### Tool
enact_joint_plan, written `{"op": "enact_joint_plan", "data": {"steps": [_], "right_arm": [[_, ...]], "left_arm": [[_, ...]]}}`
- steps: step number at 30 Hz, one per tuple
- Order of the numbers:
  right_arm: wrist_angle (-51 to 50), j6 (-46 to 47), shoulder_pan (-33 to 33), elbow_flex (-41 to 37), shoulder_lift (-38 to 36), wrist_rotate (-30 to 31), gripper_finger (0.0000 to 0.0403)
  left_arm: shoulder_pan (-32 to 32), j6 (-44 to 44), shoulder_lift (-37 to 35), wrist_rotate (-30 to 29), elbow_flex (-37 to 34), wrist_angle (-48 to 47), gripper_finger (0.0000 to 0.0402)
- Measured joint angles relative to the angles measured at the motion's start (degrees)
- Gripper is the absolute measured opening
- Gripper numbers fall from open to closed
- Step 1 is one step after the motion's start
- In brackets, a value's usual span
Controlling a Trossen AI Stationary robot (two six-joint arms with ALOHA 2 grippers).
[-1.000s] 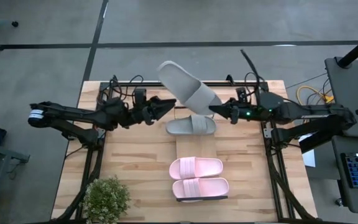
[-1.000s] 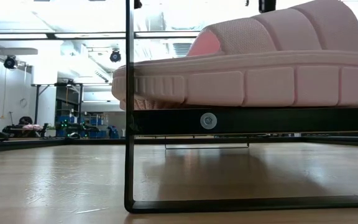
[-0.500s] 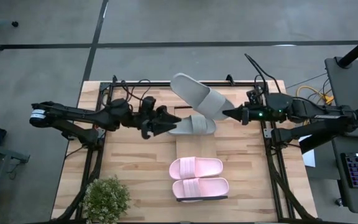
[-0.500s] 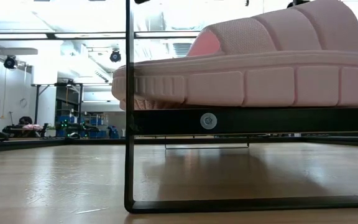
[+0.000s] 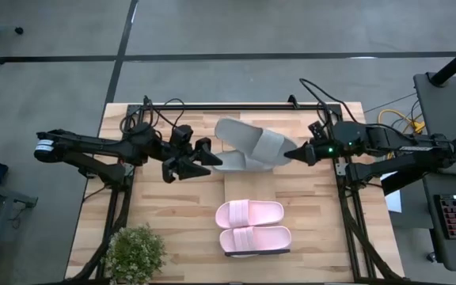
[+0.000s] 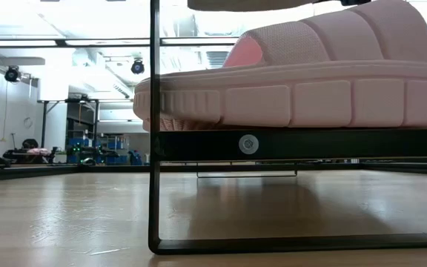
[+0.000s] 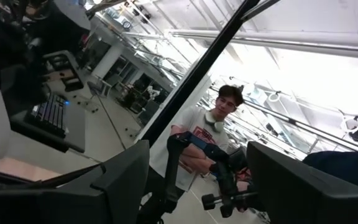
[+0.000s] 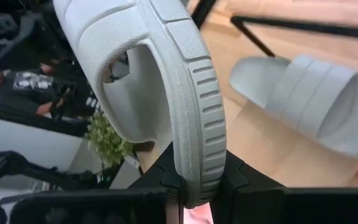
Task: Pick and place slides into the shelf
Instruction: Put the gray slide on the shelf
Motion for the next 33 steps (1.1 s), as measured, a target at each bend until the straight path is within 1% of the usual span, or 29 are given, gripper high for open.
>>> {"op": "enact_joint_plan", "data": {"steps": [9, 18, 25, 27, 33], "right_arm": [[-4.54, 1.64, 0.02, -0.1, 0.1, -4.72, 0.003], [-4.47, 2.13, 0.0, -0.86, 0.16, -9.38, 0.003], [-4.35, 3.18, -0.11, -4.92, 0.07, -13.04, 0.003], [-3.36, 3.87, -0.11, -6.79, -0.01, -13.51, 0.003], [6.26, 5.66, -0.11, -12.04, -0.04, -16.32, 0.003]], "left_arm": [[0.0, -0.04, 0.0, -0.48, 0.0, 0.98, 0.0254], [0.0, -0.96, 0.02, -1.31, -0.02, 2.6, 0.0254], [0.0, -1.01, 0.02, -1.36, -0.02, 2.48, 0.0254], [0.0, -0.98, 0.02, -1.55, -0.02, 2.4, 0.0254], [0.02, -0.94, 0.02, -1.58, -0.02, 2.4, 0.0254]]}}
